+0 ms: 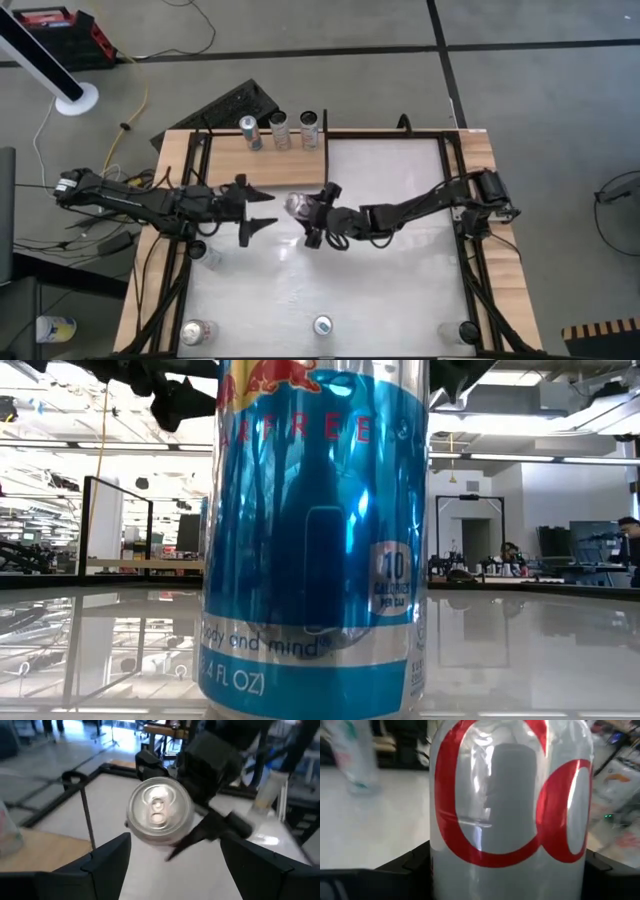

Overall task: Place canned beverage on shelf
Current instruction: Put the top coke soda can beside the red bull soda can on the shelf

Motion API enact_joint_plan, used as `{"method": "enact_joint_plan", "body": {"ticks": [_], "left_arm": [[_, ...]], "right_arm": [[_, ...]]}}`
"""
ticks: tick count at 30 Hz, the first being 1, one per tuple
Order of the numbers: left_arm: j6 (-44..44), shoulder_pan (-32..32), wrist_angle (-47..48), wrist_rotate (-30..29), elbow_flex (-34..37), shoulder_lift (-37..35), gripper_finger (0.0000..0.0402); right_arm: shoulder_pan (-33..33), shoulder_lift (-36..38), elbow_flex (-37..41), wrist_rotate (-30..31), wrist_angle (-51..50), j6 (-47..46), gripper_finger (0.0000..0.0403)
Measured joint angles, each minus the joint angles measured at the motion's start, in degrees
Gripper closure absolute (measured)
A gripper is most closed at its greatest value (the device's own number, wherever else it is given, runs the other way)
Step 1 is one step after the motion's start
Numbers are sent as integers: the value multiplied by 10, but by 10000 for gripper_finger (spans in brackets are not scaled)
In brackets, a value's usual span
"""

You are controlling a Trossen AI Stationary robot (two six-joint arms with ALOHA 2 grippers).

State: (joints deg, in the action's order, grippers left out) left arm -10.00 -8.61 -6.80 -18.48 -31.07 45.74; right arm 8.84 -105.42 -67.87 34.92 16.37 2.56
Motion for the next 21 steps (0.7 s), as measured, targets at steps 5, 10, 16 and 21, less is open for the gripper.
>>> {"method": "enact_joint_plan", "body": {"ticks": [5, 10, 16, 21], "left_arm": [[-91, 24, -5, -3, 0, 0, 109], [-175, 59, -2, 2, 0, 7, 109], [-243, 106, -8, 56, 0, 30, 109], [-273, 144, -17, 102, 0, 63, 109]], "right_arm": [[-11, 0, 0, 12, 2, 64, 84], [-24, 0, 0, 13, -3, 95, 84], [-38, 0, 0, 12, -18, 140, 84], [-45, 0, -1, 12, -42, 145, 84]]}}
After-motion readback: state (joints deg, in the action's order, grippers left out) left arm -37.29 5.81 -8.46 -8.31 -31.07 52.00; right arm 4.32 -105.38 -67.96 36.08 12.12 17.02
